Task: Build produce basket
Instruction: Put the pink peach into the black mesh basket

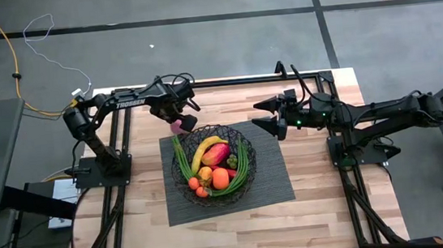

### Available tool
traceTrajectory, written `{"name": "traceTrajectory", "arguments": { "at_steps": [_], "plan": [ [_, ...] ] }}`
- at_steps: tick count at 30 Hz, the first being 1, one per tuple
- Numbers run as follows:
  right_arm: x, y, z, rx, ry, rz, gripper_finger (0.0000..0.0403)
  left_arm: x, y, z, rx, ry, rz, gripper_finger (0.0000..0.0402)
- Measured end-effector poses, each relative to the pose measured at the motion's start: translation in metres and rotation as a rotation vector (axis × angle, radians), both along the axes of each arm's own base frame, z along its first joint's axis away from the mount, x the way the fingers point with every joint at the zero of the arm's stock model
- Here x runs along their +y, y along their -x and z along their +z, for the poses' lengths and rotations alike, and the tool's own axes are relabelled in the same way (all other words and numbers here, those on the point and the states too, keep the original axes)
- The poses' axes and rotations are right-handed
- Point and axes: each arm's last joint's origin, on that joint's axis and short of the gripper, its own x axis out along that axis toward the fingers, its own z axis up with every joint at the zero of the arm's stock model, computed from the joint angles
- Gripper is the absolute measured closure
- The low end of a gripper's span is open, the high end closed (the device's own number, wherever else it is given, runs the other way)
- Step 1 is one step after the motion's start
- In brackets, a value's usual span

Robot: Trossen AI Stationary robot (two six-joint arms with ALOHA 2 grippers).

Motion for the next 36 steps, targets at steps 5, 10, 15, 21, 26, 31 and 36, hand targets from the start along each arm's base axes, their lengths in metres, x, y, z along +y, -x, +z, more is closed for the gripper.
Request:
{"name": "traceTrajectory", "arguments": {
  "at_steps": [5,10,15,21,26,31,36],
  "plan": [
    [0.000,0.000,0.000,0.001,0.007,0.000,0.0013,0.000,0.000,0.000,0.008,-0.009,-0.004,0.0091],
    [0.000,0.000,0.000,0.001,0.007,0.000,0.0013,0.000,0.000,0.000,0.007,-0.013,-0.011,0.0122],
    [0.000,0.000,0.000,0.002,0.007,0.000,0.0013,0.000,0.003,0.009,-0.013,-0.061,-0.051,0.0144],
    [0.000,0.000,0.000,0.002,0.007,0.001,0.0013,0.003,0.018,0.033,-0.069,-0.121,-0.031,0.0147],
    [0.000,0.000,0.000,0.002,0.007,0.001,0.0013,-0.003,0.034,0.076,-0.248,-0.239,-0.009,0.0148],
    [0.000,0.000,0.000,0.002,0.007,0.001,0.0013,-0.023,0.051,0.138,-0.573,-0.449,-0.046,0.0148],
    [0.000,0.000,0.000,0.003,0.015,0.005,0.0013,-0.060,0.065,0.196,-0.928,-0.653,-0.199,0.0149]
  ]
}}
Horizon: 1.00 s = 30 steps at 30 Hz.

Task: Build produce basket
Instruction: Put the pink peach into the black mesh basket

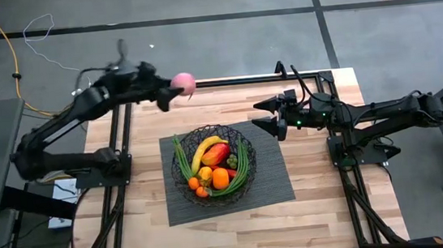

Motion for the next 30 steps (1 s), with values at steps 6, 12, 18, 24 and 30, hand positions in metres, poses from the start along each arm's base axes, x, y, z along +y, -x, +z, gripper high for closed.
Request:
{"name": "traceTrajectory", "arguments": {
  "at_steps": [6,12,18,24,30],
  "plan": [
    [0.000,0.000,0.000,0.013,0.069,-0.002,0.0013,-0.044,0.013,0.024,-0.235,-0.156,-0.159,0.0149],
    [0.000,0.000,0.000,0.021,0.114,0.002,0.0013,-0.069,0.012,-0.017,-0.375,-0.163,-0.240,0.0149],
    [0.000,0.000,0.000,0.024,0.130,0.003,0.0013,-0.082,0.005,-0.057,-0.468,-0.112,-0.302,0.0149],
    [0.000,0.000,0.000,0.024,0.130,0.003,0.0013,-0.088,0.000,-0.065,-0.443,-0.126,-0.349,0.0149],
    [0.000,0.000,0.000,0.024,0.130,0.004,0.0013,-0.088,0.000,-0.064,-0.448,-0.128,-0.350,0.0147]
  ]
}}
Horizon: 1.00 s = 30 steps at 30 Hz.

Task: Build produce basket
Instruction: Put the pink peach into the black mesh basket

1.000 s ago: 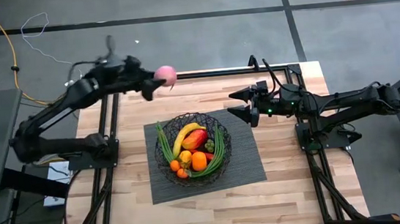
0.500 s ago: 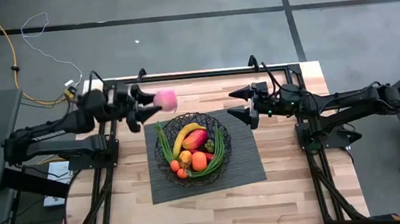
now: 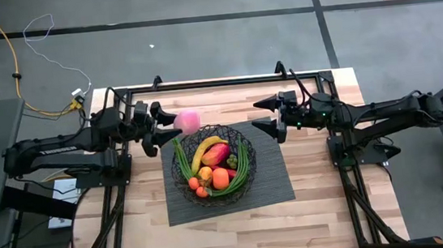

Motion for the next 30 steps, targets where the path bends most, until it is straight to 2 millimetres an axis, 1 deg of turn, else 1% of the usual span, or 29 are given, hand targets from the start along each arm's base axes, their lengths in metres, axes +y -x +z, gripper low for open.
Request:
{"name": "traceTrajectory", "arguments": {
  "at_steps": [7,14,22,26,30],
  "plan": [
    [0.000,0.000,0.000,0.000,0.000,0.001,0.0013,0.000,0.000,0.000,0.001,0.000,0.001,0.0146],
    [0.000,0.000,0.000,0.000,0.000,0.001,0.0013,0.000,0.000,0.000,0.011,-0.064,0.008,0.0145],
    [0.000,0.000,0.000,0.001,0.005,0.001,0.0013,0.000,0.000,0.000,0.012,-0.067,0.009,0.0145],
    [0.000,0.000,0.000,0.000,0.000,0.001,0.0013,0.001,-0.003,0.003,0.016,0.025,0.002,0.0145],
    [0.000,0.000,0.000,0.000,0.000,0.001,0.0013,0.004,-0.016,0.005,0.167,0.108,-0.002,0.0145]
  ]
}}
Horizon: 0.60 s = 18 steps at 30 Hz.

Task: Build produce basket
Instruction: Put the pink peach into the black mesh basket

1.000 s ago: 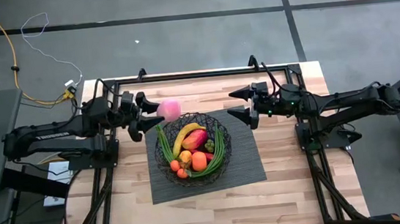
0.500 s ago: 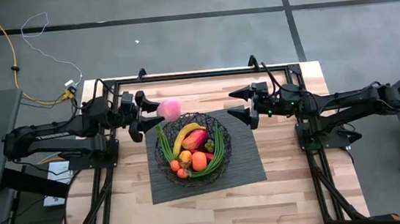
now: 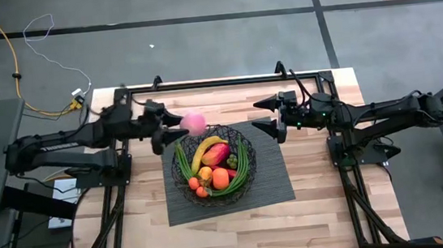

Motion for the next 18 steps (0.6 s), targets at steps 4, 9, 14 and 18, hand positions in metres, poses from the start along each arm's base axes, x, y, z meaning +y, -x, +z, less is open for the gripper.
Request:
{"name": "traceTrajectory", "arguments": {
  "at_steps": [4,9,14,18],
  "plan": [
    [0.000,0.000,0.000,0.000,-0.001,0.000,0.0013,0.001,-0.018,-0.001,0.241,0.025,-0.030,0.0145],
    [0.000,0.000,0.000,-0.002,-0.011,0.000,0.0013,-0.001,-0.042,-0.017,0.523,0.061,-0.091,0.0145],
    [0.000,0.000,0.000,-0.002,-0.010,0.000,0.0013,-0.007,-0.060,-0.039,0.710,0.053,-0.159,0.0145],
    [0.000,0.000,0.000,-0.002,-0.009,0.000,0.0013,-0.012,-0.069,-0.055,0.806,0.058,-0.187,0.0145]
  ]
}}
